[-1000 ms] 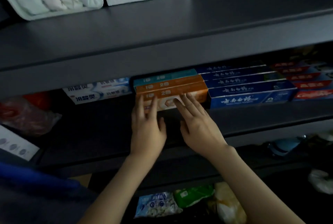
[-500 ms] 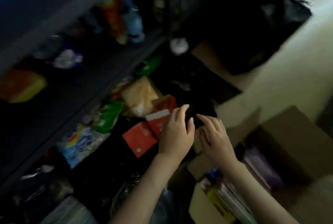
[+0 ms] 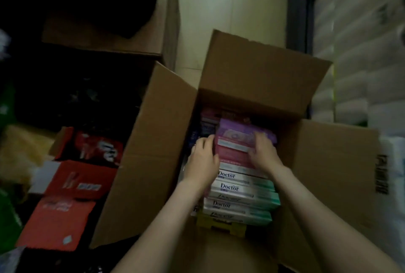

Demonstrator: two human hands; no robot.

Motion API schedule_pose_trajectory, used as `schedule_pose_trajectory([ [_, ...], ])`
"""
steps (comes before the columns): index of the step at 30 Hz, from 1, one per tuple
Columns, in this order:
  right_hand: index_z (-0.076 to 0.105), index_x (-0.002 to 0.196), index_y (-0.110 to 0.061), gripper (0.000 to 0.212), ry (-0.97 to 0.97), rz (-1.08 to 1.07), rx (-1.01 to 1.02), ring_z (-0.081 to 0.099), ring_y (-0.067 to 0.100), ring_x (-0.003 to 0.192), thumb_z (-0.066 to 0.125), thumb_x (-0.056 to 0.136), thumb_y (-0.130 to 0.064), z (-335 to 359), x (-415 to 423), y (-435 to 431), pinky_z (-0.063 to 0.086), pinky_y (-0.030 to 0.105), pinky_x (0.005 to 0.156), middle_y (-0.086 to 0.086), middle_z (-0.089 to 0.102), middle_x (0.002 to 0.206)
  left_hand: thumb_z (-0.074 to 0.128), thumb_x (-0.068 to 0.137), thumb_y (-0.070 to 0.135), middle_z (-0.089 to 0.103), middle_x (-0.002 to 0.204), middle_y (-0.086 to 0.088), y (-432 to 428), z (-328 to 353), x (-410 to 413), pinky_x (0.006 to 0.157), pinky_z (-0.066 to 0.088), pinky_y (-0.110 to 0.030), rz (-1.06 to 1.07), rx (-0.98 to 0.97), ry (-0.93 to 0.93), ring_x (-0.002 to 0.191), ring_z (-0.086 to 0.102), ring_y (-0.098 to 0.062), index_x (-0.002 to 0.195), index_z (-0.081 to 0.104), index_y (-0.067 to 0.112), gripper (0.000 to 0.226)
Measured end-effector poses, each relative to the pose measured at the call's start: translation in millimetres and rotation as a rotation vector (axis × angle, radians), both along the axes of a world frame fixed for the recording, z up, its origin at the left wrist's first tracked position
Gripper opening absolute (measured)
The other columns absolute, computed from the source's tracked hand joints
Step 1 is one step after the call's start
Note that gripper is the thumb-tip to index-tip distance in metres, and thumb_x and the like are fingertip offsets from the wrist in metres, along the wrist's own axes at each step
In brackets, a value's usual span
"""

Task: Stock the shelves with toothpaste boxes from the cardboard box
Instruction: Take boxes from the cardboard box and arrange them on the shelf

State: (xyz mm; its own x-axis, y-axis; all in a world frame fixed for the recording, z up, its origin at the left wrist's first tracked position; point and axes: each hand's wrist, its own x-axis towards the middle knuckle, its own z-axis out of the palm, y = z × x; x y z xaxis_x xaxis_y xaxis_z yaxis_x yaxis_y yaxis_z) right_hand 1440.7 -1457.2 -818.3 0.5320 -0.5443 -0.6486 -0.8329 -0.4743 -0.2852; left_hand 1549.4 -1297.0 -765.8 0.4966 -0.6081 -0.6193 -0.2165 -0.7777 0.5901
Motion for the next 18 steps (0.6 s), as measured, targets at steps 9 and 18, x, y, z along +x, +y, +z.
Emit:
schedule_pose_trajectory([
  [9,0.036,0.139,-0.011,0.056,0.041,0.171,-0.268,0.033,0.029,0.128,0.057,0.088,-0.025,-73,24,-19,0.024,0.043,0.104,0.011,0.039,0.142,0.046,0.099,0.026,0.021,0.154,-0.005,20,-69,-23,0.112,0.029,-0.038,0.046,0.131,0.072,0.139,0.026,-0.023,0.151,0.018,0.019,0.06],
  [18,0.055,0.103,-0.033,0.025,-0.458,-0.398,0.29,0.063,0.015,0.099,0.069,0.082,-0.038,124,13,6,0.052,0.041,0.083,-0.006,0.064,0.107,0.049,0.098,0.032,0.038,0.143,0.0,24,80,-13,0.094,0.04,-0.026,0.338,-0.054,0.305,0.117,0.044,-0.008,0.148,0.028,0.028,0.054],
])
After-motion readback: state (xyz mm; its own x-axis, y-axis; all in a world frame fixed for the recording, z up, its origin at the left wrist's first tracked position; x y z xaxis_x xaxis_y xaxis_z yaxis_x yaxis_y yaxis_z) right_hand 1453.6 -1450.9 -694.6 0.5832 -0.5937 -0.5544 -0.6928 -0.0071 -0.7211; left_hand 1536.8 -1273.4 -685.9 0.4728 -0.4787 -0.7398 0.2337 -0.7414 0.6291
